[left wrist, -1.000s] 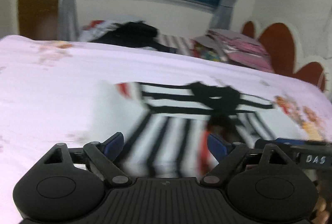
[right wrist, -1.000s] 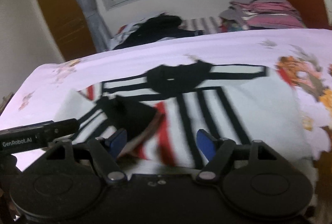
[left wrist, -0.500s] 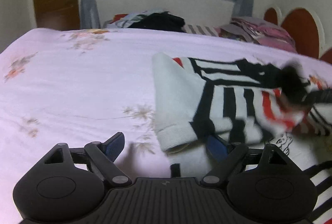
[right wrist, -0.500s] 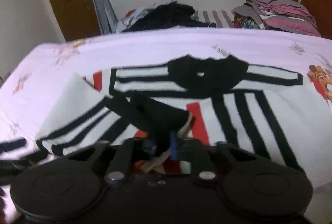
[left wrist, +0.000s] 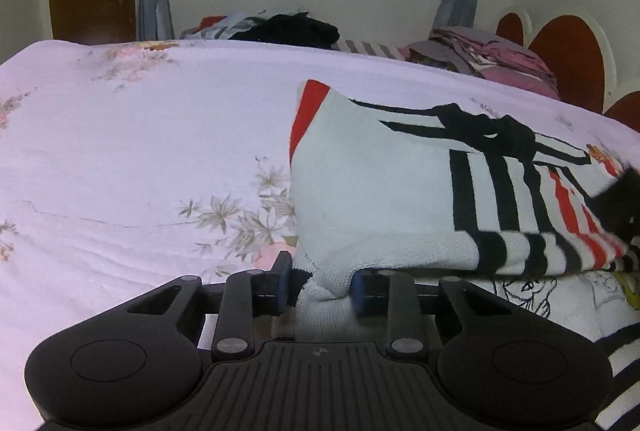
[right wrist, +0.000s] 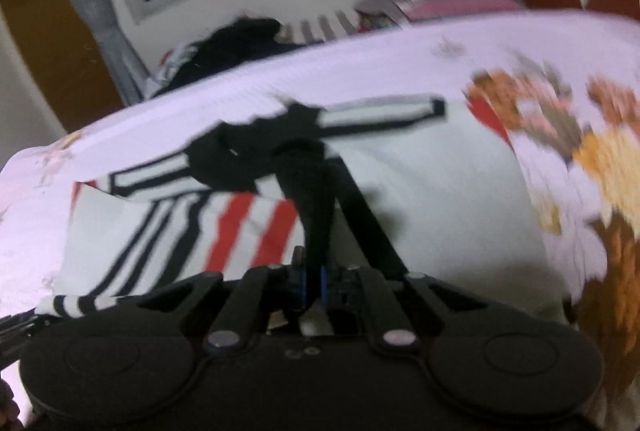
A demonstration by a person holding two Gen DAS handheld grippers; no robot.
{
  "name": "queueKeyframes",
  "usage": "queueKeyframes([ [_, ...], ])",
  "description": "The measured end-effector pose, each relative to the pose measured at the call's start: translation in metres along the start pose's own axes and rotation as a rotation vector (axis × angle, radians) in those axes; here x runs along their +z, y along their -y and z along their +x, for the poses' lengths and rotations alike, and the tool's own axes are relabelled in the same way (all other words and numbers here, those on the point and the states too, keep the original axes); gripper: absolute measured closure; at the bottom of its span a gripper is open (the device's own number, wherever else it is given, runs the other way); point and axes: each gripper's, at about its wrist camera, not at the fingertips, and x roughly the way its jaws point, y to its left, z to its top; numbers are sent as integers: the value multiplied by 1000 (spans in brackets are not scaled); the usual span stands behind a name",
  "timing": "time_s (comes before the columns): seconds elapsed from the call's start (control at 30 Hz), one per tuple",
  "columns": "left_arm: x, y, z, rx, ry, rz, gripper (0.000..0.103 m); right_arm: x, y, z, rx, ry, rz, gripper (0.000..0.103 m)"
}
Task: Fold small clothes
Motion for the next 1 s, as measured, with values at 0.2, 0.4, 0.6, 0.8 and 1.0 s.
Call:
queueKeyframes([
  [0.2, 1, 0, -3, -2, -17, 2, 73, 0, 10, -4, 14, -10, 36, 69],
  [0.4, 0, -1, -2, -2, -29, 1, 73, 1, 20, -8, -13, 6, 37, 85],
  [0.6, 2, -2, 1, -2, -43, -18, 73, 6, 6, -28, -23, 125, -81, 96],
  [0.8, 6, -2, -4, -21, -78, -31, 73, 1, 18, -6, -54, 16, -84, 96],
  [1.0, 6, -20, -26, -75, -117, -125, 58, 6, 26, -19, 17, 46, -35, 51],
])
